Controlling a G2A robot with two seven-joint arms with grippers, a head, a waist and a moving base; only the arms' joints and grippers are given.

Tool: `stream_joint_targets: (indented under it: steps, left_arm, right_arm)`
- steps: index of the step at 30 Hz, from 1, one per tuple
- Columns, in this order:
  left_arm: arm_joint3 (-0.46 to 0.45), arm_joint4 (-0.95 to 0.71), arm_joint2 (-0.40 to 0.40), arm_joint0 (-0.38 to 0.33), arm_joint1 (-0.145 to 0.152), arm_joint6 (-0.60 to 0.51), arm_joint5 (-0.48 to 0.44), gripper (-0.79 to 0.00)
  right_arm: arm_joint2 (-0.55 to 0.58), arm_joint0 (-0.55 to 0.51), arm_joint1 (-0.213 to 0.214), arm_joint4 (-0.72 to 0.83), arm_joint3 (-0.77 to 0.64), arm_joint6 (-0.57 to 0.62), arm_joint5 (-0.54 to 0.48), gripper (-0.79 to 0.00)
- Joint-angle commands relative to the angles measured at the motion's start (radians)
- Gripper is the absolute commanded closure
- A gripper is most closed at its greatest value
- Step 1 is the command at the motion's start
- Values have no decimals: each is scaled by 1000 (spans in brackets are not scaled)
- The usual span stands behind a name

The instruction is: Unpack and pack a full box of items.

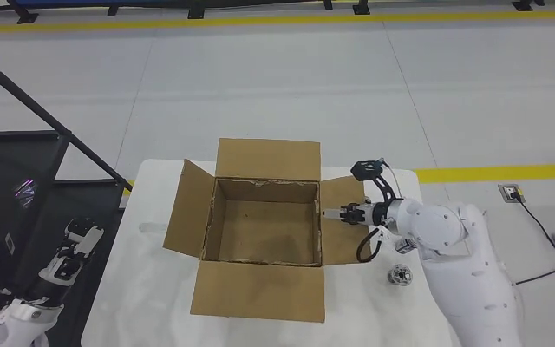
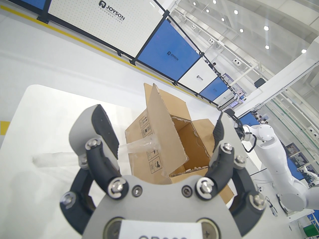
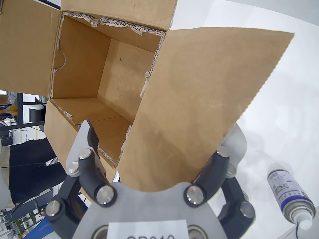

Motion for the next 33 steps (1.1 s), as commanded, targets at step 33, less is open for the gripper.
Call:
stream_joint_targets:
  steps: [33]
  left_arm:
    - [0, 0, 0, 0, 0, 0, 0, -785]
  right_arm:
    - [287, -426, 73, -176, -479, 69, -74, -785]
